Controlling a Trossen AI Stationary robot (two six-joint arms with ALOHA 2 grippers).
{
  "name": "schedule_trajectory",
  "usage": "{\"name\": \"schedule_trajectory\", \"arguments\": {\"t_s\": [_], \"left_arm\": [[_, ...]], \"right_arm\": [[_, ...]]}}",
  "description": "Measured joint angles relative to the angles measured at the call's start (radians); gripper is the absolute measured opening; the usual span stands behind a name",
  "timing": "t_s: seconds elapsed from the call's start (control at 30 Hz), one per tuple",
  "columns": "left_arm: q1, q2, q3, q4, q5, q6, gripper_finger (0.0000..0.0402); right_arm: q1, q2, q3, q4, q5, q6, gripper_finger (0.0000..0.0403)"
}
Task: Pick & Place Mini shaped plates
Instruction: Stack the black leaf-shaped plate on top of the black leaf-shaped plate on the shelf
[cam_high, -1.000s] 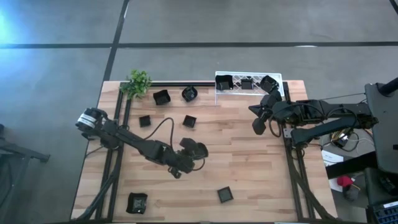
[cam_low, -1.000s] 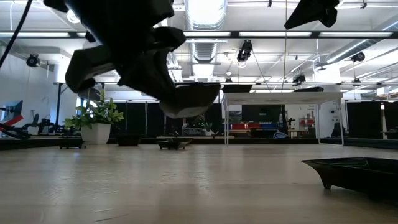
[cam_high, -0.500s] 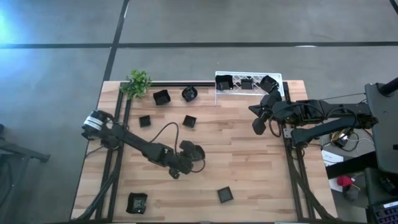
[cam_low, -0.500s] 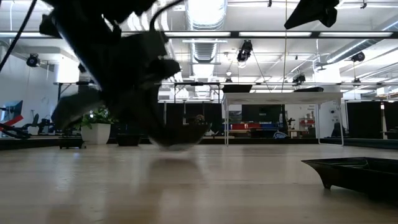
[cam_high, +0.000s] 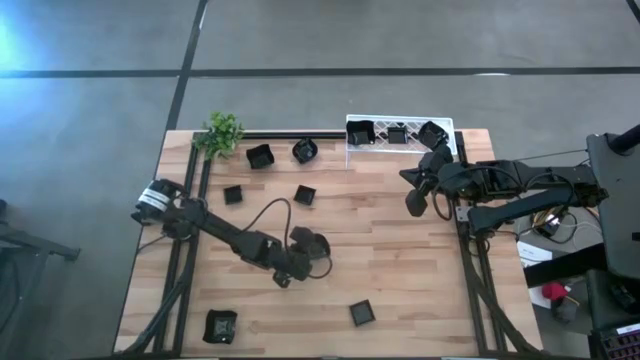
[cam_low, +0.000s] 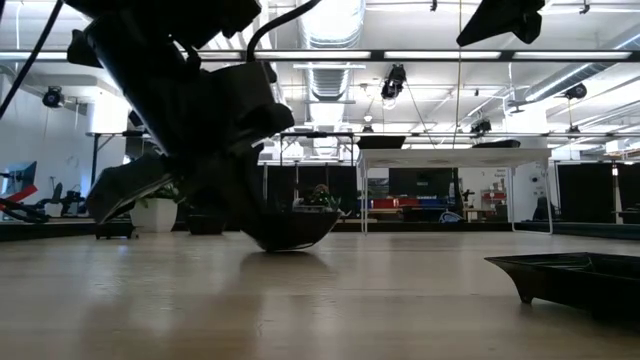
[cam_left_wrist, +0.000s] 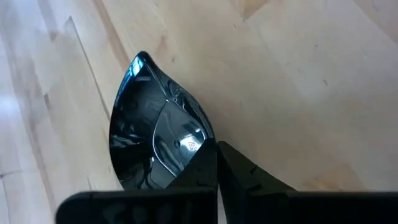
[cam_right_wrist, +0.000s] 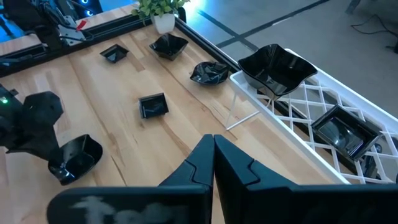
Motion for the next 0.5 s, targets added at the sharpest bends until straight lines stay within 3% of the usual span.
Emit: {"name": "schedule_trajectory", "arguments": {"t_s": [0.5], "left_arm": [[-0.009, -0.018, 0.008, -0.002, -0.032, 0.014, 0.0047]], "right_arm": [[0.0, 0.002, 0.0, -0.001, 0.0, -0.001, 0.0008]]}}
